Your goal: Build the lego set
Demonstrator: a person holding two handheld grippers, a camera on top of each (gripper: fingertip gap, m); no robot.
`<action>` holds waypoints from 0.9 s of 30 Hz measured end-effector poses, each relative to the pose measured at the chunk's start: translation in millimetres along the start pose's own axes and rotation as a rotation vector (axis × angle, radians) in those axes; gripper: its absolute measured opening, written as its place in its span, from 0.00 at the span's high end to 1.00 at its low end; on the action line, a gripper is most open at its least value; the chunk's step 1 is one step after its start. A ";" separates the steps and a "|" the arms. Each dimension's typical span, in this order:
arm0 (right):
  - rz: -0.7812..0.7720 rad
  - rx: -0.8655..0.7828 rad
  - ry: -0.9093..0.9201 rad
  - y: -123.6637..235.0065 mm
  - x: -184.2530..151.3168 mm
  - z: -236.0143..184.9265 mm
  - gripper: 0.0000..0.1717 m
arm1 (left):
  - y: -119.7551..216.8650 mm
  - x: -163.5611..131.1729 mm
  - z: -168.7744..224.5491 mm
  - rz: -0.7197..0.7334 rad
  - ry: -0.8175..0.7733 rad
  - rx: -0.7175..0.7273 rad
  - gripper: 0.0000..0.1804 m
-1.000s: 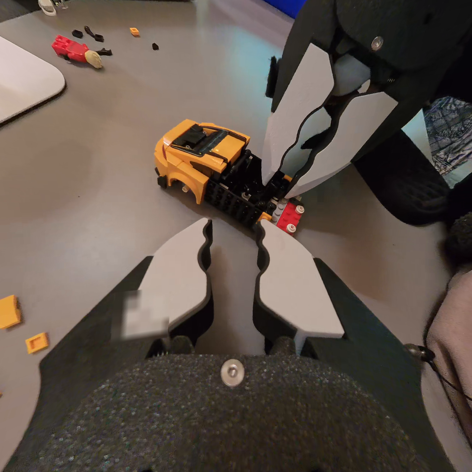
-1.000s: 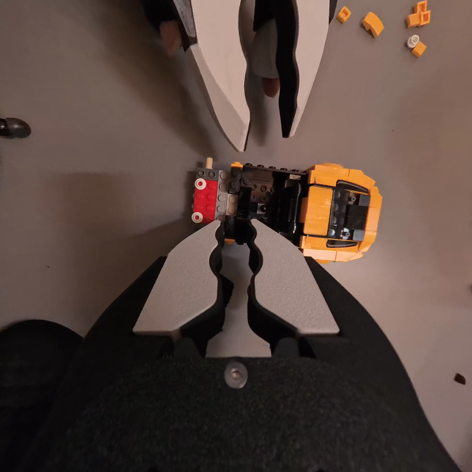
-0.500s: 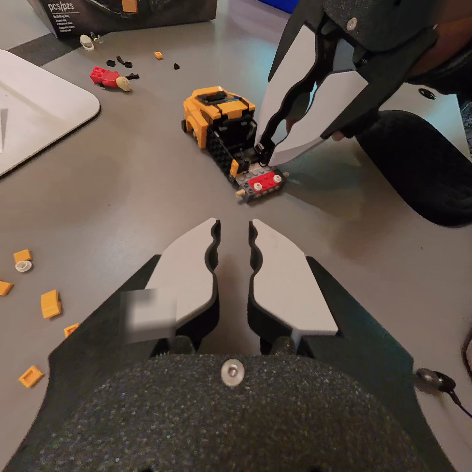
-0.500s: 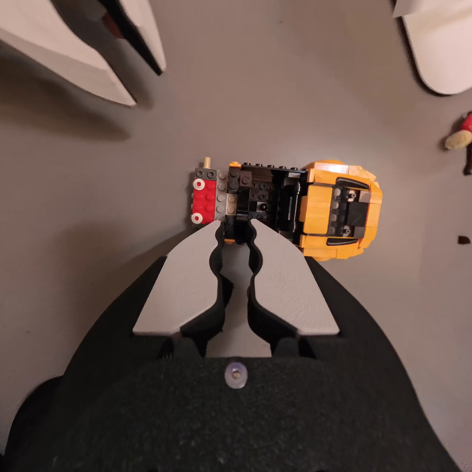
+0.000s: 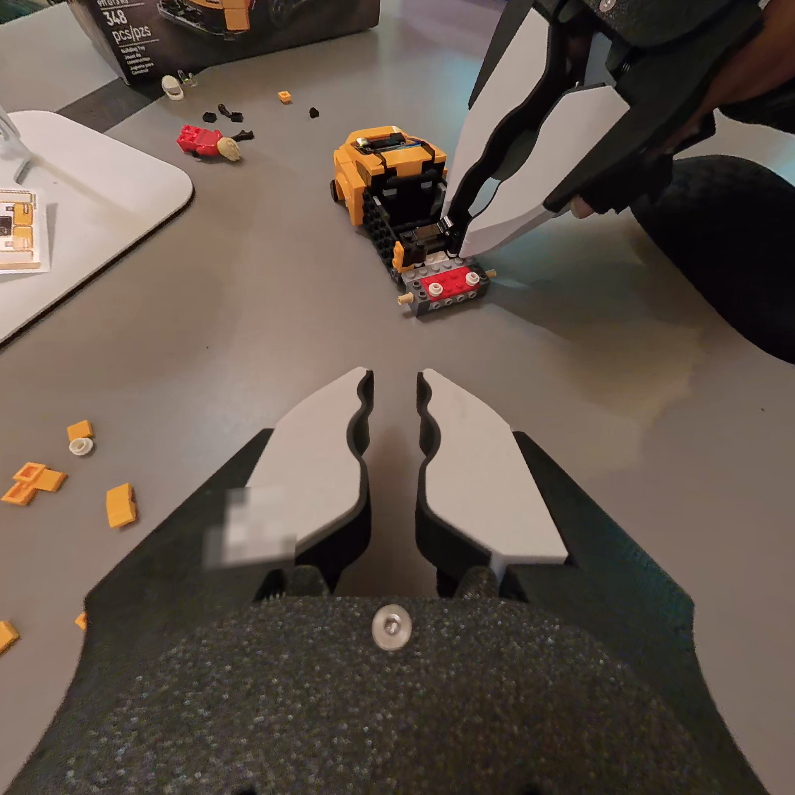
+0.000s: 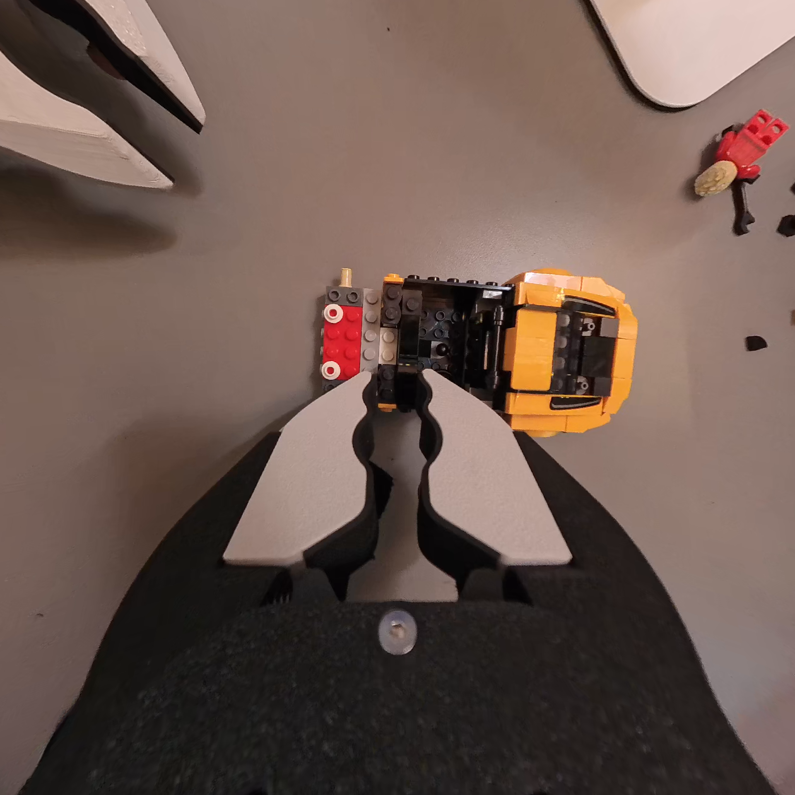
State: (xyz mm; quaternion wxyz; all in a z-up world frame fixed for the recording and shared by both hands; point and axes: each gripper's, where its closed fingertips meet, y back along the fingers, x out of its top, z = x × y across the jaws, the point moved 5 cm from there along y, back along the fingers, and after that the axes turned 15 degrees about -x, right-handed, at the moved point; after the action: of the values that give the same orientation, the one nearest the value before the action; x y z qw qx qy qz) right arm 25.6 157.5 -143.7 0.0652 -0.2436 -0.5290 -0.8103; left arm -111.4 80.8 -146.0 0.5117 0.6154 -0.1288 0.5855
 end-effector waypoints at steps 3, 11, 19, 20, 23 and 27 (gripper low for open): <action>0.008 -0.013 -0.008 0.3 0.1 -0.3 0.90 | -0.3 -0.6 -0.2 -0.007 -0.013 0.010 0.90; 0.115 0.019 -0.065 25.4 3.0 10.3 0.85 | -0.8 -1.3 0.5 -0.015 -0.039 0.025 0.90; 0.099 0.059 -0.004 20.9 -1.6 7.0 0.84 | -2.9 -2.3 1.6 -0.025 -0.049 0.025 0.90; 0.089 0.058 0.007 17.2 0.0 6.3 0.84 | -2.9 -2.3 1.7 -0.025 -0.049 0.025 0.90; 0.044 0.064 0.034 7.4 3.1 5.7 0.84 | -2.8 -2.2 2.4 -0.022 -0.048 0.020 0.90; -0.021 0.083 0.068 -1.8 2.2 5.2 0.86 | -3.0 -1.3 4.8 -0.016 -0.045 0.004 0.90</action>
State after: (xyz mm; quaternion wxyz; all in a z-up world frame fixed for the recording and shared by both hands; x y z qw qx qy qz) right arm 24.8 163.2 -142.5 0.0844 -0.2075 -0.5622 -0.7961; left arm -106.6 77.8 -147.5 0.5122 0.6306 -0.1341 0.5674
